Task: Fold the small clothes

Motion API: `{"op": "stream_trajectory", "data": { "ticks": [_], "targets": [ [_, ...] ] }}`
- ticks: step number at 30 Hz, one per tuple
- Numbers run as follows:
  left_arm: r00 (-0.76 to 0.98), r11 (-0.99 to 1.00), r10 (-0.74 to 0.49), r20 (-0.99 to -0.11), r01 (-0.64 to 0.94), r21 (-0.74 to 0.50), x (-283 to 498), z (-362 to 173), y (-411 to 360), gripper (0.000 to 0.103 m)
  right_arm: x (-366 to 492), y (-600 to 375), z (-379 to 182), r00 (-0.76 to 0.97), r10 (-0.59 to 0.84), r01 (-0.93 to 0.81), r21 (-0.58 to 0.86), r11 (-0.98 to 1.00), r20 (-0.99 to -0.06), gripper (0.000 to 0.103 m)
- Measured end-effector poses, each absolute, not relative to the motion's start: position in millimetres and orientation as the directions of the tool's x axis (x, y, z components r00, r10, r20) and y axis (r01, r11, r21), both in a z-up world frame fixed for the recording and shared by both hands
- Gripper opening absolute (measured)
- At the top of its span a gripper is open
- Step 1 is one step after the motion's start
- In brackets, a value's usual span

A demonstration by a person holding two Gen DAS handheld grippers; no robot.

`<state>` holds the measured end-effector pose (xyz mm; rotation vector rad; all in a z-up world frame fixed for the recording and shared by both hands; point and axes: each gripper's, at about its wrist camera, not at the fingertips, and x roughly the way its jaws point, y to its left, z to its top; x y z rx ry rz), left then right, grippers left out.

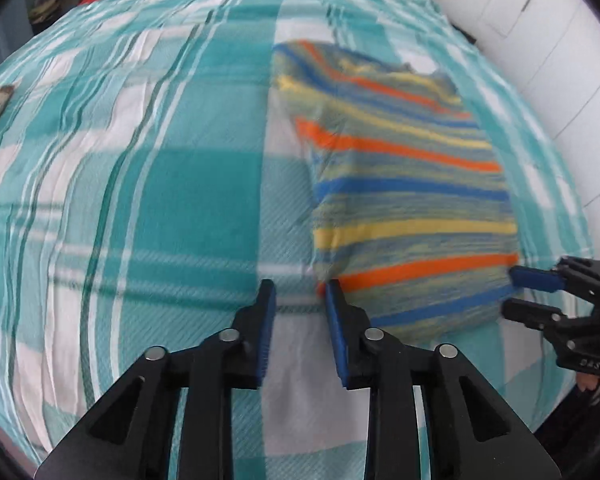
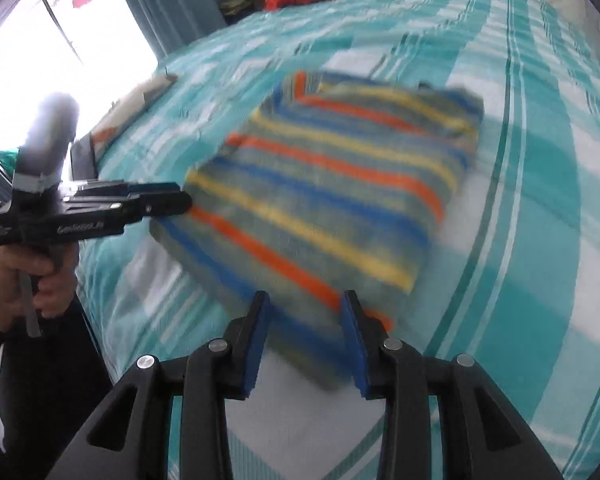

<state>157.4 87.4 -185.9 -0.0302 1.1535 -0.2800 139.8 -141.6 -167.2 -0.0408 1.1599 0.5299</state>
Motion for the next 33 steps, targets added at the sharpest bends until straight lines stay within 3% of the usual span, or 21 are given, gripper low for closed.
{"op": "stream_trajectory", "data": {
  "ticks": [1, 2, 3, 4, 5, 6, 7, 9, 15, 33],
  "targets": [
    [0.387, 0.969, -0.221, -0.895, 0.187, -0.159, 150.5, -185.2, 92.0, 0.015, 126.9, -141.8, -173.9, 0.299, 0.334, -0.409, 0.196, 0.891, -0.894, 0.037],
    [0.396, 0.972, -0.219, -0.892, 0.172, -0.162, 142.3, -180.5, 96.5, 0.018, 114.2, -143.4, -172.3, 0.332, 0.304, -0.399, 0.159, 0.903, -0.893, 0.037],
    [0.395, 0.97, -0.231, -0.889, 0.159, -0.181, 134.0, -174.8, 100.5, 0.029, 104.4, -145.5, -168.6, 0.342, 0.277, -0.378, 0.138, 0.916, -0.898, 0.038],
    [0.401, 0.966, -0.252, -0.881, 0.15, -0.208, 125.3, -168.8, 104.0, 0.05, 96.3, -148.8, -165.2, 0.333, 0.263, -0.345, 0.143, 0.928, -0.906, 0.04],
    [0.421, 0.964, -0.263, -0.868, 0.143, -0.223, 115.2, -162.3, 106.0, 0.073, 88.7, -152.7, -160.7, 0.339, 0.253, -0.308, 0.148, 0.94, -0.906, 0.05],
    [0.45, 0.964, -0.264, -0.853, 0.144, -0.223, 105.3, -156.2, 106.0, 0.079, 80.1, -155.8, -154.1, 0.367, 0.227, -0.27, 0.13, 0.954, -0.902, 0.057],
    [0.473, 0.964, -0.263, -0.841, 0.155, -0.214, 96.6, -152.3, 103.8, 0.086, 71.5, -157.3, -146.7, 0.405, 0.187, -0.236, 0.095, 0.967, -0.895, 0.072],
    [0.481, 0.966, -0.254, -0.839, 0.179, -0.189, 86.6, -151.6, 95.3, 0.086, 59.5, -158.3, -132.8, 0.474, 0.12, -0.185, 0.035, 0.982, -0.872, 0.08],
    [0.474, 0.965, -0.259, -0.842, 0.163, -0.205, 74.6, -166.0, 86.9, 0.086, 44.8, -157.3, -115.9, 0.519, -0.005, -0.08, -0.054, 0.995, -0.855, 0.08],
    [0.485, 0.979, -0.194, -0.853, 0.156, -0.134, 67.8, -168.6, 80.9, 0.086, 31.8, -173.1, -124.3, 0.478, -0.121, 0.018, -0.128, 0.992, -0.87, 0.08]
  ]
}}
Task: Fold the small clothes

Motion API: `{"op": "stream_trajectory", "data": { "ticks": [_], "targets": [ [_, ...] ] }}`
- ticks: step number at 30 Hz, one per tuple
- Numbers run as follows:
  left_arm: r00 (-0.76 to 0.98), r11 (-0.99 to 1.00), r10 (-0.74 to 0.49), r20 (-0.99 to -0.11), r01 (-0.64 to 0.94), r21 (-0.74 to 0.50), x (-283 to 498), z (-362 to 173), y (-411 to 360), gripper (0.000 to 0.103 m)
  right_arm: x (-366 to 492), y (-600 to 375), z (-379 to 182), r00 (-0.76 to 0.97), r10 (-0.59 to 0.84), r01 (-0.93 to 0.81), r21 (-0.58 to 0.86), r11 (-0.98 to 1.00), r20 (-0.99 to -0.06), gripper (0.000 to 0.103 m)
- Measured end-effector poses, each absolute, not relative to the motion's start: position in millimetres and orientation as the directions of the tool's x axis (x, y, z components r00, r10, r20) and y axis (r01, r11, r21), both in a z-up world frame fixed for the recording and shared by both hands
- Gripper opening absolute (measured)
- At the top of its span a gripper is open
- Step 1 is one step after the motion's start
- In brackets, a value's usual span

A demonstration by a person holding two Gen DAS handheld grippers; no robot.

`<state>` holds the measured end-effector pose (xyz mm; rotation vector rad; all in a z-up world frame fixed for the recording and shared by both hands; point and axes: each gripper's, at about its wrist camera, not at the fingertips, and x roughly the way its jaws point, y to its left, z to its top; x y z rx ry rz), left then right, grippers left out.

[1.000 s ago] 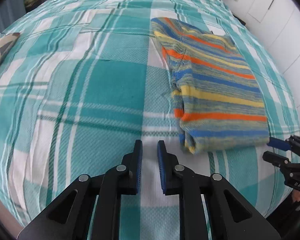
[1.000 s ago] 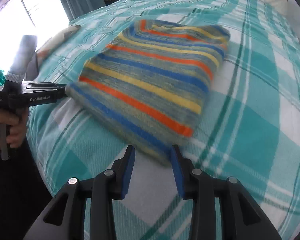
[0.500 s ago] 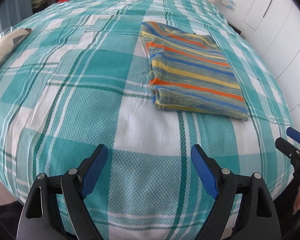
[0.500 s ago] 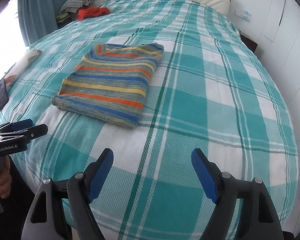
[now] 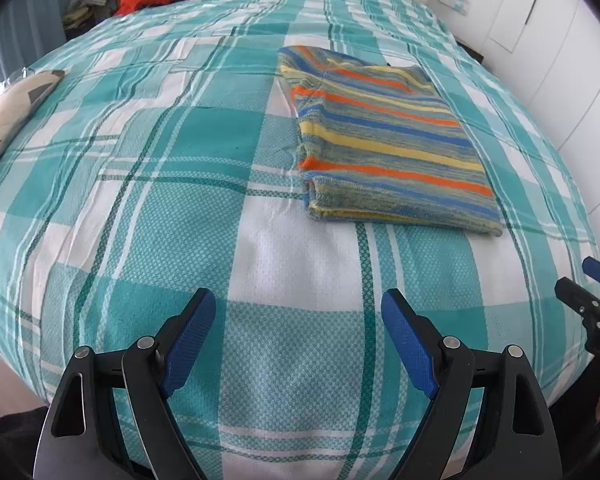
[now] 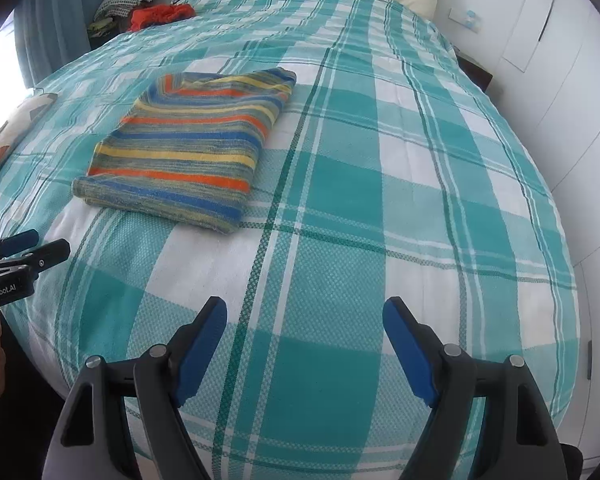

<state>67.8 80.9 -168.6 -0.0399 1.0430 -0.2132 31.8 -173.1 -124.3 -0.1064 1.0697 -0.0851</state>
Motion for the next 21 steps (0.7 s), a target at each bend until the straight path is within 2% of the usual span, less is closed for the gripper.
{"op": "stream_trajectory", "data": {
  "ticks": [3, 5, 10, 14, 19, 20, 21],
  "targets": [
    [0.485, 0.975, -0.213, -0.848, 0.163, -0.152, 78.0, -164.1, 88.4, 0.086, 35.1, -176.9, -130.2, 0.472, -0.106, 0.016, -0.111, 0.994, -0.875, 0.08],
    [0.496, 0.969, -0.247, -0.832, 0.146, -0.2, 95.5, -156.7, 99.7, 0.086, 41.7, -185.1, -131.5, 0.481, -0.048, 0.008, -0.051, 0.999, -0.875, 0.08],
    [0.492, 0.919, -0.389, -0.779, 0.148, -0.366, 166.9, -143.7, 112.9, 0.09, 91.5, -229.1, -127.9, 0.538, 0.189, 0.045, 0.253, 0.966, -0.821, 0.08],
    [0.398, 0.908, -0.419, -0.816, 0.175, -0.381, 226.5, -169.3, 94.3, 0.09, 148.7, -248.4, -138.9, 0.563, 0.361, 0.03, 0.455, 0.89, -0.743, 0.08],
    [0.391, 0.922, -0.387, -0.835, 0.19, -0.339, 257.2, -188.8, 76.6, 0.09, 216.2, -224.8, -192.0, 0.446, 0.56, -0.009, 0.622, 0.783, -0.698, 0.078],
    [0.392, 0.922, -0.386, -0.835, 0.187, -0.339, 259.0, -189.3, 74.3, 0.086, 225.4, -215.5, -199.4, 0.44, 0.569, -0.024, 0.624, 0.781, -0.695, 0.07],
    [0.389, 0.92, -0.392, -0.834, 0.194, -0.342, 259.9, -189.6, 70.9, 0.075, 233.2, -204.7, -202.6, 0.438, 0.572, -0.053, 0.615, 0.787, -0.693, 0.063]
  ]
}}
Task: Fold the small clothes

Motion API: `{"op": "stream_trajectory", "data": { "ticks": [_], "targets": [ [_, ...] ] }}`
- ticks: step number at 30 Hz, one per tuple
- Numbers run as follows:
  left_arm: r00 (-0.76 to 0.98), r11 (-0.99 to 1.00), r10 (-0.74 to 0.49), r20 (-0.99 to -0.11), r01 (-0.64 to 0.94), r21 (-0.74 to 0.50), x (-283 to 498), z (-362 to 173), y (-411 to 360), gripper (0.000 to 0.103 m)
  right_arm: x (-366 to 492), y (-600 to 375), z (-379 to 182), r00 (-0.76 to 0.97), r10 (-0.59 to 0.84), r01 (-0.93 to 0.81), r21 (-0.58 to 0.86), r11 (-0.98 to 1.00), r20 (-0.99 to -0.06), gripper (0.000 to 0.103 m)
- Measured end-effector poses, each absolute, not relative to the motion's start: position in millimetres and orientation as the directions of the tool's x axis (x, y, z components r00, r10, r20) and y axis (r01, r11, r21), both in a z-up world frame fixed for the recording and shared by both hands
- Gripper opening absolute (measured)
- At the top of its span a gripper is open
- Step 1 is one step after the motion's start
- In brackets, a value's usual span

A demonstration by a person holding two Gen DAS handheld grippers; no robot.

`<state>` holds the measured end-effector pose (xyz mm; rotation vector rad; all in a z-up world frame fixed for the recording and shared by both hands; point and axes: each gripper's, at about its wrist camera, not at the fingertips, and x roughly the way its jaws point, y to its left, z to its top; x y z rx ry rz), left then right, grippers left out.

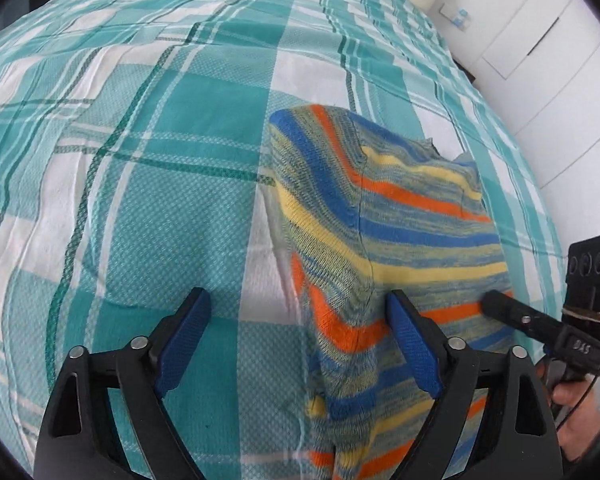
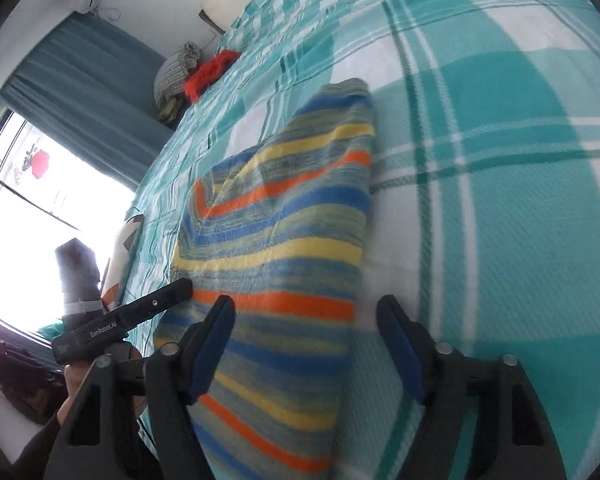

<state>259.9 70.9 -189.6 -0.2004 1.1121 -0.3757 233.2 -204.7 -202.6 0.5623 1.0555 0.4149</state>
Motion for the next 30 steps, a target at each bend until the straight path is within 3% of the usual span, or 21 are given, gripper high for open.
{"op": "stream_trajectory", "data": {
  "ticks": [1, 2, 6, 13, 15, 16, 18, 20, 21, 24, 26, 30],
  "targets": [
    [0.364, 0.908, -0.416, -0.833, 0.219, -0.358, 261.2, -191.1, 65.8, 0.034, 241.5, -192.5, -205.5, 0.421, 0.572, -0.077, 0.601, 0.796, -0.704, 0.047],
    [0.334, 0.897, -0.435, -0.836, 0.237, -0.372, 261.4, -193.0, 59.8, 0.02, 247.9, -180.5, -206.9, 0.41, 0.551, -0.086, 0.571, 0.816, -0.726, 0.037],
    [0.416, 0.93, -0.346, -0.841, 0.269, -0.25, 247.7, -166.4, 41.3, 0.012, 249.4, -150.2, -185.0, 0.442, 0.434, -0.157, 0.409, 0.899, -0.785, 0.026],
    [0.535, 0.896, -0.43, -0.727, 0.35, -0.272, 221.2, -76.9, 29.0, 0.011, 217.7, -149.3, -95.6, 0.578, 0.438, -0.261, 0.352, 0.899, -0.689, 0.025],
    [0.544, 0.903, -0.407, -0.734, 0.359, -0.235, 223.3, -72.9, 19.7, 0.016, 217.2, -162.6, -80.2, 0.602, 0.44, -0.243, 0.372, 0.896, -0.667, 0.025],
    [0.525, 0.913, -0.378, -0.762, 0.348, -0.213, 227.4, -80.5, 14.4, 0.027, 219.0, -172.1, -78.6, 0.606, 0.432, -0.221, 0.38, 0.898, -0.668, 0.026],
    [0.511, 0.947, -0.273, -0.815, 0.294, -0.132, 227.8, -105.9, 9.4, 0.043, 225.2, -193.5, -91.0, 0.574, 0.402, -0.15, 0.391, 0.908, -0.714, 0.037],
    [0.505, 0.968, -0.173, -0.845, 0.245, -0.052, 210.6, -130.6, 14.5, 0.062, 218.0, -219.5, -110.9, 0.544, 0.269, -0.042, 0.295, 0.955, -0.795, 0.085],
    [0.507, 0.97, -0.147, -0.849, 0.24, -0.025, 196.1, -139.0, 17.4, 0.065, 208.4, -233.4, -119.3, 0.532, 0.19, 0.002, 0.226, 0.974, -0.825, 0.091],
    [0.544, 0.97, -0.04, -0.838, 0.224, 0.099, 146.1, -150.0, 25.4, 0.078, 164.5, -260.7, -131.3, 0.494, 0.082, 0.031, 0.112, 0.993, -0.865, 0.092],
    [0.587, 0.961, 0.036, -0.809, 0.201, 0.189, 113.3, -145.3, 23.8, 0.096, 133.2, -265.6, -129.5, 0.484, 0.034, 0.03, 0.055, 0.998, -0.874, 0.093],
    [0.655, 0.964, 0.092, -0.75, 0.132, 0.233, 70.3, -110.8, 20.6, 0.1, 80.4, -260.1, -106.5, 0.503, 0.023, 0.032, 0.045, 0.998, -0.864, 0.096]
  ]
}}
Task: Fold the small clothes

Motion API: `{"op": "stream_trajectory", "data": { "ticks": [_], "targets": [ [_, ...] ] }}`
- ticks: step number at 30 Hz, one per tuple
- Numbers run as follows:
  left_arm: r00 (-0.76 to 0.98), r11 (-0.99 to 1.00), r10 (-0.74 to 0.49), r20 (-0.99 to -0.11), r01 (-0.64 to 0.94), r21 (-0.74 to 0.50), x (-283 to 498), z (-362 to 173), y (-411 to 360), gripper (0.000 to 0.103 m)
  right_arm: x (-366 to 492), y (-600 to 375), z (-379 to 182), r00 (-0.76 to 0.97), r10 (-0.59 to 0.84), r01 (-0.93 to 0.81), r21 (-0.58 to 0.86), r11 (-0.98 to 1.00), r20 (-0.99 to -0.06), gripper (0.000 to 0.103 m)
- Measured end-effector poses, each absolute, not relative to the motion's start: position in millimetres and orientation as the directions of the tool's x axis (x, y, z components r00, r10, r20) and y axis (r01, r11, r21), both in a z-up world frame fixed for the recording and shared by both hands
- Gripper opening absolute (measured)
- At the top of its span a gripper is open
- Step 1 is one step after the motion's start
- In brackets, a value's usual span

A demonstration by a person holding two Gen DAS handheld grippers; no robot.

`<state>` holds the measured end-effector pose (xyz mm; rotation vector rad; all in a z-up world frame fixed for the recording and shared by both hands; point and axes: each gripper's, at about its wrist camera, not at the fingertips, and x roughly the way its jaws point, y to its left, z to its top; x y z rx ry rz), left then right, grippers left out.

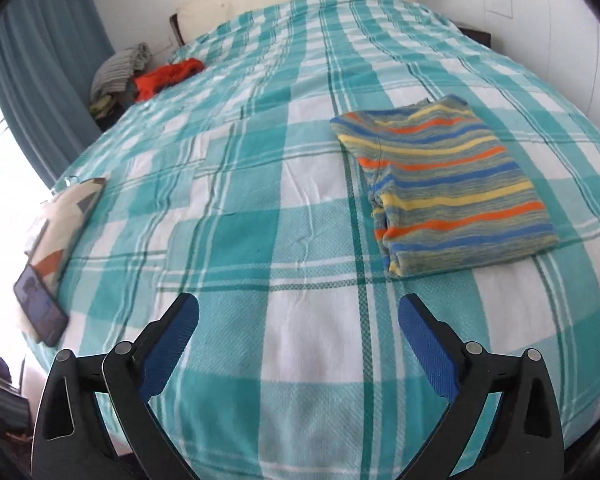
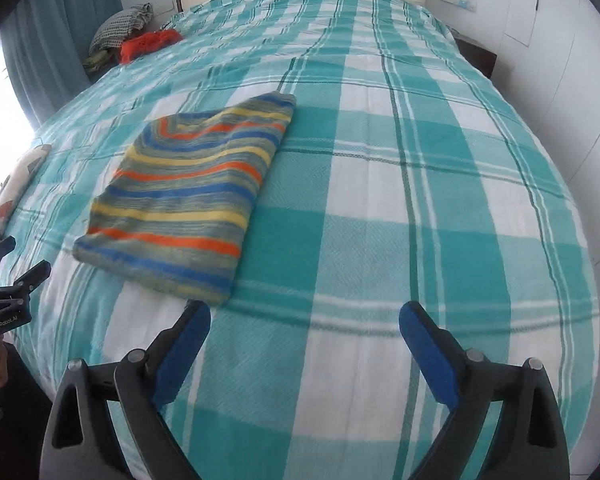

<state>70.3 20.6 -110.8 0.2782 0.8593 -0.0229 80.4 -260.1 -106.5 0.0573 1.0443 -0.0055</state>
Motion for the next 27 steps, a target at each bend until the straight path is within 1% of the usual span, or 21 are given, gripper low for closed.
{"op": "stream_trajectory", "data": {
  "ticks": [3, 5, 7, 9, 11, 14, 18, 20, 22, 24, 25, 27],
  "targets": [
    [0.68, 0.961, 0.157, -0.717, 0.062, 0.269, 55.5, -80.1, 18.5, 0.101, 53.0, -246.1, -76.2, 0.568, 0.028, 0.028, 0.053, 0.998, -0.823, 0.103],
    [0.688, 0.96, 0.177, -0.703, 0.038, 0.279, 48.7, -61.7, 18.0, 0.101, 40.6, -232.8, -55.1, 0.6, 0.015, 0.022, 0.035, 0.999, -0.8, 0.103],
    [0.661, 0.97, 0.141, -0.737, 0.058, 0.238, 43.7, -49.3, 18.4, 0.101, 31.3, -221.1, -37.5, 0.623, -0.008, 0.017, 0.004, 1.0, -0.782, 0.103],
    [0.647, 0.984, 0.078, -0.758, 0.072, 0.162, 36.6, -40.1, 21.3, 0.101, 24.3, -212.6, -25.8, 0.638, -0.024, 0.017, -0.018, 1.0, -0.77, 0.103],
    [0.647, 0.989, 0.071, -0.759, 0.052, 0.137, 31.5, -33.9, 22.5, 0.101, 18.0, -205.5, -19.5, 0.64, -0.031, 0.009, -0.032, 0.999, -0.768, 0.103],
    [0.628, 0.991, 0.061, -0.776, 0.057, 0.125, 27.2, -30.6, 19.8, 0.102, 13.5, -200.0, -16.4, 0.62, -0.006, -0.002, -0.009, 1.0, -0.784, 0.103],
    [0.652, 0.99, 0.07, -0.755, 0.047, 0.132, 18.0, -21.8, 16.4, 0.103, 8.9, -192.9, -1.9, 0.628, 0.015, -0.008, 0.013, 1.0, -0.778, 0.103],
    [0.652, 0.992, 0.054, -0.757, 0.049, 0.113, 15.5, -17.7, 17.3, 0.103, 7.9, -184.7, 6.4, 0.643, -0.015, -0.015, -0.032, 0.999, -0.766, 0.103],
    [0.651, 0.995, 0.041, -0.758, 0.046, 0.093, 15.3, -14.0, 18.7, 0.103, 13.4, -179.2, 2.4, 0.618, -0.067, -0.009, -0.093, 0.996, -0.783, 0.103],
    [0.657, 0.994, 0.053, -0.752, 0.041, 0.106, 16.0, -11.8, 18.4, 0.103, 13.0, -180.9, 1.9, 0.6, -0.033, 0.003, -0.039, 0.999, -0.799, 0.102],
    [0.662, 0.993, 0.057, -0.748, 0.039, 0.111, 15.1, -10.7, 18.8, 0.102, 11.2, -179.1, 3.4, 0.602, -0.026, -0.004, -0.035, 0.999, -0.798, 0.102],
    [0.664, 0.993, 0.055, -0.746, 0.041, 0.109, 15.9, -9.6, 19.0, 0.103, 8.7, -171.8, 5.0, 0.612, -0.054, -0.015, -0.08, 0.997, -0.789, 0.103]
  ]
}}
